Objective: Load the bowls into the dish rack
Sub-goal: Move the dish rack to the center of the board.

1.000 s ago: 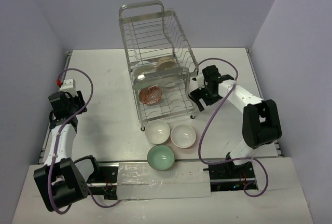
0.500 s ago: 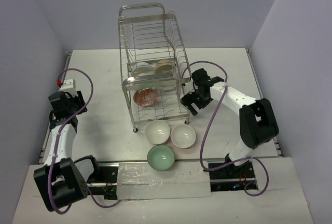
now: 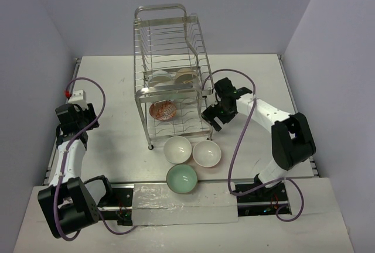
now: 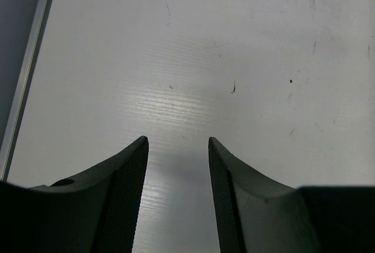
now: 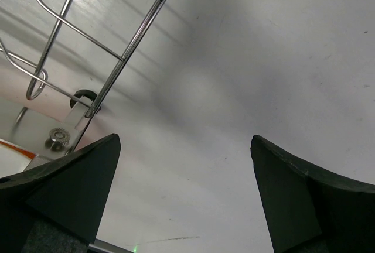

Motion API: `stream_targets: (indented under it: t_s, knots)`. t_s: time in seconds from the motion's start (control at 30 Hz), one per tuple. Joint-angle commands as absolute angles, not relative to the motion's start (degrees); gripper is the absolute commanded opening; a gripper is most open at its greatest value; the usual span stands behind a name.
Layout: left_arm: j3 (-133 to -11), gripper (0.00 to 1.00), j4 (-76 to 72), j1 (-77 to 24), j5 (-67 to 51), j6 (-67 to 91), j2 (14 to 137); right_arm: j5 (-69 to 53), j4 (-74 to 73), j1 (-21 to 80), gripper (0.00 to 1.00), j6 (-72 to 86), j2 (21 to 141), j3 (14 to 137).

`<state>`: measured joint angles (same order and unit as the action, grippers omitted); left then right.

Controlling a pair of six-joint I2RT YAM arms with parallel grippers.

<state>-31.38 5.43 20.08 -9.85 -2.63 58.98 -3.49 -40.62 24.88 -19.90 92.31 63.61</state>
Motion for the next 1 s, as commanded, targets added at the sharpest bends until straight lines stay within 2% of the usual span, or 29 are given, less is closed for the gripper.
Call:
stream_targets:
  t_s: [0.0,0.13,0.4,0.7,0.97]
  knots:
    - [-32.3,0.50,4.2,20.5,-10.3,-3.4,58.6,-2.6,-38.7,24.8,1.00,-18.5,87.1,64.3]
    - [-32.5,0.50,4.5,20.5,-10.2,-3.4,58.9,-2.3,-38.2,22.0,1.00,-16.2,85.8,65.1]
    - [-32.1,0.49,4.4,20.5,-10.0,-3.7,58.3,-15.1,-43.2,13.9,0.97,-17.8,82.5,62.6]
    - [-32.3,0.50,4.1,20.5,-9.8,-3.4,58.7,-23.9,-49.1,13.8,0.94,-18.7,77.4,58.7]
    - [-32.2,0.50,4.2,20.5,-10.1,-3.6,58.4,-29.1,-51.2,14.8,0.86,-19.1,77.8,57.5]
